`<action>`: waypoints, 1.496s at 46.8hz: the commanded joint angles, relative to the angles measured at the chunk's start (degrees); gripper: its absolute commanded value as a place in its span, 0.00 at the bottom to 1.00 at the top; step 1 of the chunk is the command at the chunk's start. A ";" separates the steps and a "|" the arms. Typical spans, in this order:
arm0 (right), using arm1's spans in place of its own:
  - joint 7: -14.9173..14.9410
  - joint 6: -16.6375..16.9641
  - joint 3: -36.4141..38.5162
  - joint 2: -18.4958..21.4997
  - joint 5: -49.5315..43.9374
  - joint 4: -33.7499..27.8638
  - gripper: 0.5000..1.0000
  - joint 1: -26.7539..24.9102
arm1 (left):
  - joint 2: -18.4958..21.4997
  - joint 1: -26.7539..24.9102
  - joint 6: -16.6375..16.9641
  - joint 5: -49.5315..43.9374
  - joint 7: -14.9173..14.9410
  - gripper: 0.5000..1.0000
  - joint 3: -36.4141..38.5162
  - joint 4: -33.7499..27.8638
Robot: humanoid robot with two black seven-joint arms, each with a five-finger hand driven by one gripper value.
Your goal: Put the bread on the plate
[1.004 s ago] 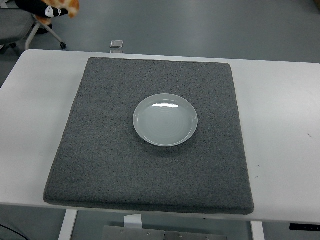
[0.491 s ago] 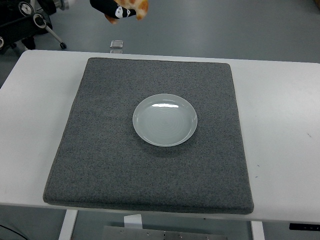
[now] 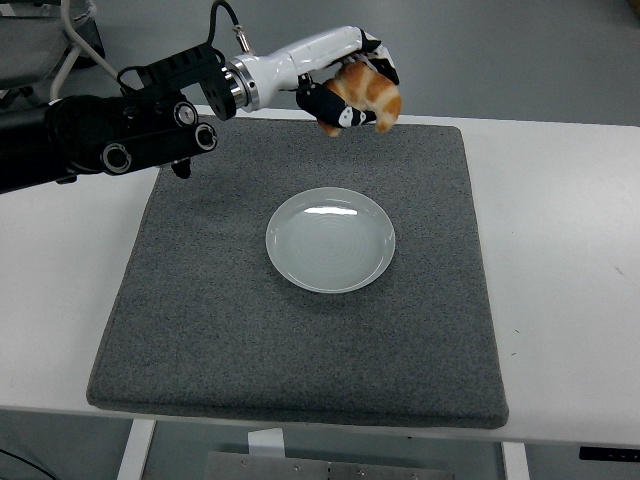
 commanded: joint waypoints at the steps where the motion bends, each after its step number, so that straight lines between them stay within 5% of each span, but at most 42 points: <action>1: 0.00 -0.01 0.00 0.00 0.00 0.05 0.86 0.01 | 0.01 0.65 1.93 0.55 0.00 0.00 2.90 -2.46; 34: 0.00 -0.01 0.08 0.00 0.08 -0.04 0.86 0.01 | 0.98 11.90 3.07 4.77 -1.06 0.00 6.16 0.17; 57: 0.00 -0.01 0.08 0.00 0.09 0.05 0.86 0.01 | 1.07 13.40 3.60 3.80 -1.14 0.00 5.54 0.88; 70: 0.00 -0.01 0.08 0.00 0.09 0.05 0.86 0.01 | 0.89 14.54 3.60 3.62 -1.14 0.24 5.37 1.23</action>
